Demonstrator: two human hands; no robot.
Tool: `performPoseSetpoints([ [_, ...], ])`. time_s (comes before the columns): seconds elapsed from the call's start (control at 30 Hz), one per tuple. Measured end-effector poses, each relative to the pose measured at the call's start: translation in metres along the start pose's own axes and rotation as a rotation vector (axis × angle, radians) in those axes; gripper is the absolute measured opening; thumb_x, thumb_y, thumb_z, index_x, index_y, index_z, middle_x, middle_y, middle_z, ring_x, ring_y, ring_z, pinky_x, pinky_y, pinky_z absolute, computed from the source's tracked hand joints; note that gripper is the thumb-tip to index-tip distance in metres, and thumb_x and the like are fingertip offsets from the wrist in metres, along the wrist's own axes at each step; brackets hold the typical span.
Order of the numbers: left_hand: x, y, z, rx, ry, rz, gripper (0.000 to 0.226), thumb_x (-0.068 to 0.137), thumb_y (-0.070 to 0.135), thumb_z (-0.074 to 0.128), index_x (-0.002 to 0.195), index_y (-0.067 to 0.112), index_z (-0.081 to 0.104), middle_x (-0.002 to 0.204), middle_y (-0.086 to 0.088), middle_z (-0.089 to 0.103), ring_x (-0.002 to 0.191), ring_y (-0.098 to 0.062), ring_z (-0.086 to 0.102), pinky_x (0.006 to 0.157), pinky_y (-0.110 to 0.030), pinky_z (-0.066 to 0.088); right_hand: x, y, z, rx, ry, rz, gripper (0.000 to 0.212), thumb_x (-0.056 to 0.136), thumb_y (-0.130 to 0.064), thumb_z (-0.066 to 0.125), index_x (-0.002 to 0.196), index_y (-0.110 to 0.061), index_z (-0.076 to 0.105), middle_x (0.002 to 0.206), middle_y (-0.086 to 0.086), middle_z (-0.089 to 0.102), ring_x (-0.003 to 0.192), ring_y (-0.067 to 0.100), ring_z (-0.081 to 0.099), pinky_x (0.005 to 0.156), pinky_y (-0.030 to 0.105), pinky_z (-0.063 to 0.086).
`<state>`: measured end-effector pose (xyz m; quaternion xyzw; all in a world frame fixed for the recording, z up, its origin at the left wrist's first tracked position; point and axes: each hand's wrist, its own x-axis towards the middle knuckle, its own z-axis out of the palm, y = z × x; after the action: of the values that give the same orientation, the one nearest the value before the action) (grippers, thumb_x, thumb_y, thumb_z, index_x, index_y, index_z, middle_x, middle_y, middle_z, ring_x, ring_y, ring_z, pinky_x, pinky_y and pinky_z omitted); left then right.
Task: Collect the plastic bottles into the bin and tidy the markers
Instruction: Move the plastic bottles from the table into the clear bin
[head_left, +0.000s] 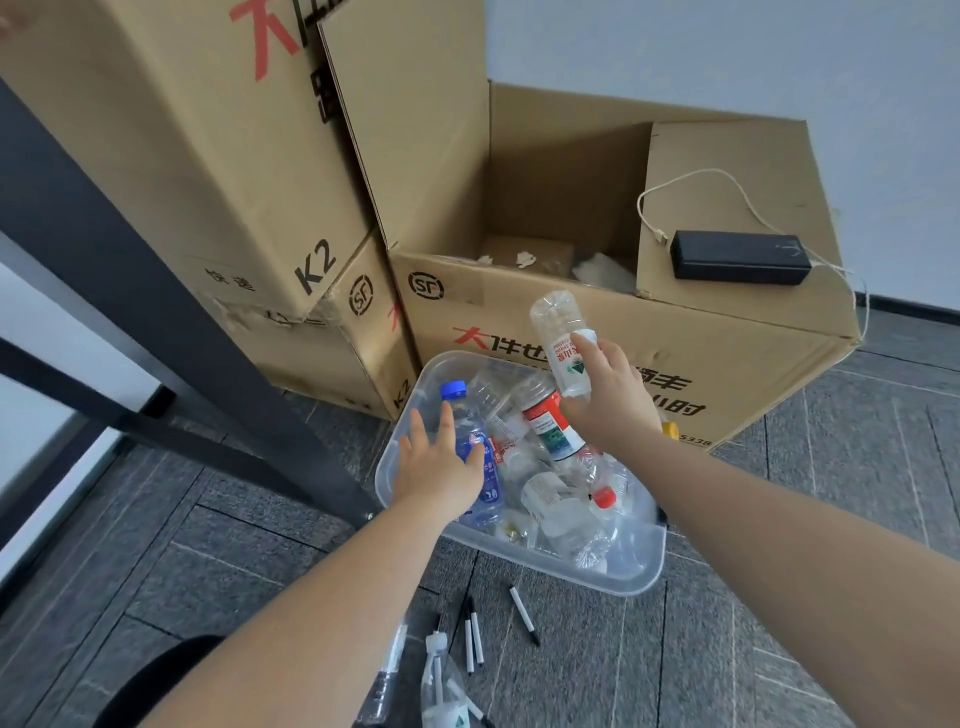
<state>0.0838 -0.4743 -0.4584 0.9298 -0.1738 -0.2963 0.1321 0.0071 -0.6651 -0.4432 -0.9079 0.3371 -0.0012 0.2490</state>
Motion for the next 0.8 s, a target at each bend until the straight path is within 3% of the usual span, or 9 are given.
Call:
performPoseSetpoints([
  [0.23,-0.002,-0.004,-0.019,0.13,0.03,0.026,0.068,0.097,0.057,0.027,0.151,0.034,-0.009,0.159,-0.002,-0.018,0.147,-0.025,-0.008,0.117,-0.052,0.014,-0.005,-0.007,0.018,-0.03,-0.146,-0.156,0.075,0.088,-0.02,0.055,0.148,-0.037,0.013,0.158,-0.001,0.014,0.139,0.029,0.028,0.097,0.043,0.046],
  [0.37,-0.007,0.0,-0.027,0.139,0.027,0.042,0.068,0.098,0.054,0.028,0.151,0.034,-0.01,0.159,-0.003,-0.018,0.147,-0.025,-0.01,0.117,-0.052,0.013,-0.004,-0.012,0.032,-0.023,-0.234,-0.171,0.078,0.091,-0.021,0.058,0.151,-0.034,0.01,0.16,0.0,0.013,0.138,0.026,0.036,0.095,0.036,0.045],
  [0.5,-0.009,-0.002,-0.039,0.159,0.054,0.039,0.067,0.098,0.053,0.029,0.151,0.034,-0.008,0.16,-0.001,-0.017,0.147,-0.024,-0.01,0.117,-0.052,0.013,-0.002,-0.016,0.045,-0.139,-0.374,-0.17,0.082,0.09,-0.034,0.062,0.153,-0.029,0.009,0.161,0.005,0.008,0.147,0.027,0.01,0.116,0.046,0.024],
  [0.8,-0.017,0.0,-0.066,0.234,0.074,0.035,0.066,0.099,0.051,0.028,0.151,0.035,-0.009,0.159,0.0,-0.018,0.147,-0.022,-0.013,0.117,-0.052,0.012,-0.001,-0.03,0.027,-0.179,-0.326,-0.217,0.075,0.094,-0.035,0.055,0.152,-0.033,0.007,0.162,0.001,0.003,0.149,0.023,0.001,0.116,0.049,0.024],
])
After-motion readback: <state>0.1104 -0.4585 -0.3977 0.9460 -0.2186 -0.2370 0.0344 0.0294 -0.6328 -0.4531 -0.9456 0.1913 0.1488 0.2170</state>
